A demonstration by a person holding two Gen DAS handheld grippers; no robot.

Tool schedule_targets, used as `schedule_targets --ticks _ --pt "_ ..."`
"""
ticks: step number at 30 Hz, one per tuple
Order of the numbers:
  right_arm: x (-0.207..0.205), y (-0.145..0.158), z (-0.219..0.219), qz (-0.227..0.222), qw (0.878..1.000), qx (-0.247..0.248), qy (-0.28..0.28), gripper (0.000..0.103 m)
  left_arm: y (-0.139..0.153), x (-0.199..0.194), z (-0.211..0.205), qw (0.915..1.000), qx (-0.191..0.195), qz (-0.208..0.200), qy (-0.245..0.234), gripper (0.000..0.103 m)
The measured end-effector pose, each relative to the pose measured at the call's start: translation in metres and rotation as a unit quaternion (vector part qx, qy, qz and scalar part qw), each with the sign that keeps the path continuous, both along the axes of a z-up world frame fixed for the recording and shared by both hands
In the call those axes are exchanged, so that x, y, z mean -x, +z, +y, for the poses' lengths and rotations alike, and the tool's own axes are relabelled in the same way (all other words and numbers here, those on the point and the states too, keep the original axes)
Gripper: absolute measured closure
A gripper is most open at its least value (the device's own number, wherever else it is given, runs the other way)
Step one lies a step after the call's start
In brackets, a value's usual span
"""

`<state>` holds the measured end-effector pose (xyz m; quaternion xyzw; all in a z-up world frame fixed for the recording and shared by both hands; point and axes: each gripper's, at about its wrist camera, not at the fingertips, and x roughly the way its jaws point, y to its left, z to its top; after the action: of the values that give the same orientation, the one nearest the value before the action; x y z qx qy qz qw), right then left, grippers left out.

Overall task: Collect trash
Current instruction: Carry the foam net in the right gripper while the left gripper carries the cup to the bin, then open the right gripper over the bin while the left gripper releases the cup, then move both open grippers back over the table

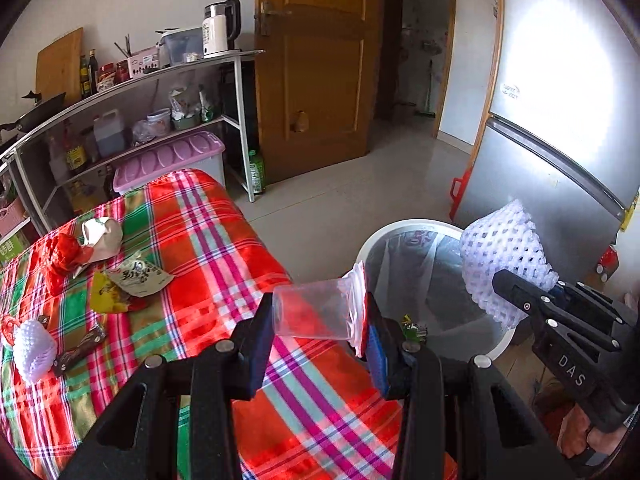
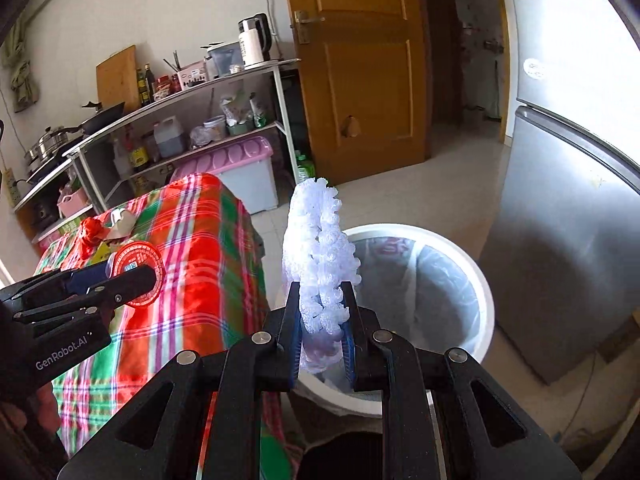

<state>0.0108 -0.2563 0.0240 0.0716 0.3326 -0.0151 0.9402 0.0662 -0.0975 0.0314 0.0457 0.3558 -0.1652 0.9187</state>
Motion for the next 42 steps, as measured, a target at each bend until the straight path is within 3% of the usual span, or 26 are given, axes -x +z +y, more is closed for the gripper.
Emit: schedule_targets --ticks 13,23,25,27,29,31,33,42 --pt "-0.014 -0.036 -0.048 0.056 0.997 0.008 -0.043 0.086 -0.029 -0.022 -0.072 0.9972 -0.011 0.049 -0.056 0.060" --pt "-0.032 -0.066 -0.067 0.097 0.993 0.019 -0.061 0.084 -0.049 -0.036 -0.092 0.9963 -0.037 0.064 -0.044 0.059" --pt "-0.033 -0.069 -0.071 0.102 0.993 0.017 -0.061 0.083 -0.051 -0.038 -0.093 0.9961 -0.037 0.069 -0.042 0.056" --pt "-0.035 -0.072 -0.073 0.105 0.993 0.014 -0.059 0.077 -0.052 -0.039 -0.093 0.9961 -0.038 0.069 -0.039 0.045" --pt "-0.036 -0.074 -0.071 0.111 0.992 0.014 -0.058 0.061 -0.053 -0.040 -0.093 0.9959 -0.040 0.071 -0.038 0.042" --pt "-0.036 -0.075 -0.072 0.110 0.992 0.013 -0.057 0.055 -0.054 -0.041 -0.093 0.9957 -0.040 0.074 -0.037 0.039" --pt "-0.035 -0.075 -0.073 0.108 0.992 0.011 -0.058 0.055 -0.055 -0.041 -0.092 0.9957 -0.039 0.076 -0.035 0.033" --pt "-0.027 -0.066 -0.070 0.098 0.993 0.012 -0.066 0.055 -0.047 -0.038 -0.081 0.9967 -0.027 0.072 -0.026 0.028"
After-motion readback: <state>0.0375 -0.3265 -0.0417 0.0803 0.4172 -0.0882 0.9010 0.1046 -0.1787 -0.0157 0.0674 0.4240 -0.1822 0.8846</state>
